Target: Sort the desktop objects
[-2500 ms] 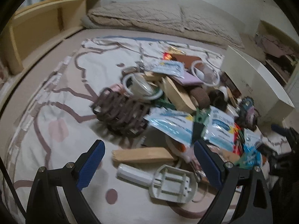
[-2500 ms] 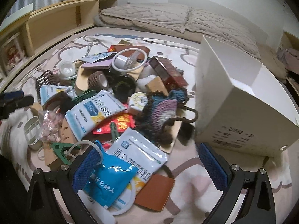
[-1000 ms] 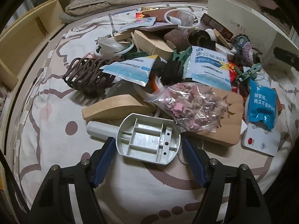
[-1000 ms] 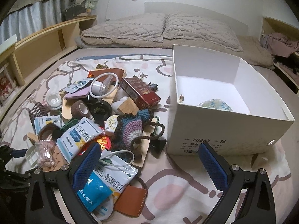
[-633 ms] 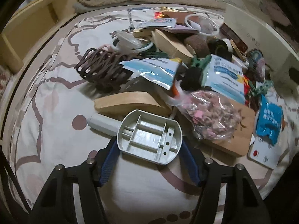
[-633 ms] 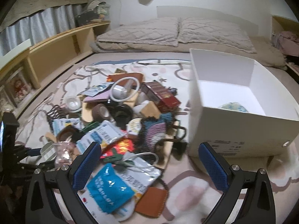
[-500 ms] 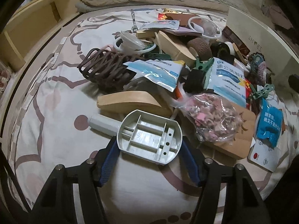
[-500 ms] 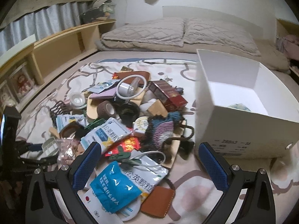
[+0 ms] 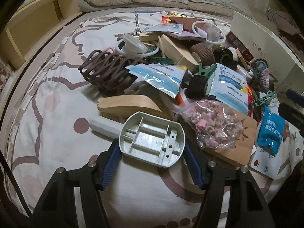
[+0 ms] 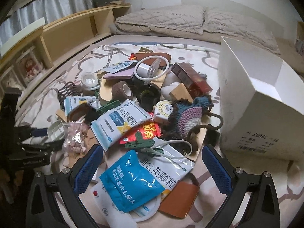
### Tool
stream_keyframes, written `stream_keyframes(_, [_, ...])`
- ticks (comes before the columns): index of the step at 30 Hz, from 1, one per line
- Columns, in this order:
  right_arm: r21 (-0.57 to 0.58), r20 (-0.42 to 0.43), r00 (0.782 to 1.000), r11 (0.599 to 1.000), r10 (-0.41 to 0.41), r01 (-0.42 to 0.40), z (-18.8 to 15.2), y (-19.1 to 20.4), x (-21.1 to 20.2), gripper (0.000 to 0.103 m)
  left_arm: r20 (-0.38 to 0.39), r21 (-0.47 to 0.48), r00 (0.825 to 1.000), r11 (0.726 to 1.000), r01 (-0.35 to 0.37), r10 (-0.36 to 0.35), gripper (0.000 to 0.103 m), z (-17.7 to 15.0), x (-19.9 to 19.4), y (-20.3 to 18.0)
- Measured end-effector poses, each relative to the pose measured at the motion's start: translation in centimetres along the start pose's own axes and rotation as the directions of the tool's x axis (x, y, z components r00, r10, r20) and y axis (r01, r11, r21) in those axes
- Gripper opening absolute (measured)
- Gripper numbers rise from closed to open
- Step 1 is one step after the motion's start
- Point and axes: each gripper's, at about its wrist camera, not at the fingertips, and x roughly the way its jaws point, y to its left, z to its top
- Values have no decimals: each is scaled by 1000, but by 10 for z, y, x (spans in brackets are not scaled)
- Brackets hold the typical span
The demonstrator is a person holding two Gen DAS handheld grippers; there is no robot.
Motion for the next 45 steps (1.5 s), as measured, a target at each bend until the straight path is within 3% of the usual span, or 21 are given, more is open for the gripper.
stream_keyframes(12, [-43,-45,999,999,-24,22,3,9,19,103,-7,-38,1000,999,18,-18,67,2,3,3])
stream_keyframes(15, [-59,-53,998,998,-38,35,3,13,22,91,-3,-46,1000,999,19,-19,67,2,3,4])
stream_keyframes(22, [-104,-87,992,991,-90,81,0,17,36,90,-6,-42,1000,999,5,-5,67,2,5,3])
stream_keyframes(27, [-121,-103,987,987,-120,107,1,19,46,79,-2,-45,1000,999,-1,1,67,3,6,3])
stream_keyframes(35, [-104,-104,989,990,-101,91,3,16,47,52,2,-49,1000,999,-11,11,67,3,7,2])
stream_keyframes(45, [-30,-72,997,999,-35,33,5,7,36,51,33,-90,999,996,19,-16,67,3,0,10])
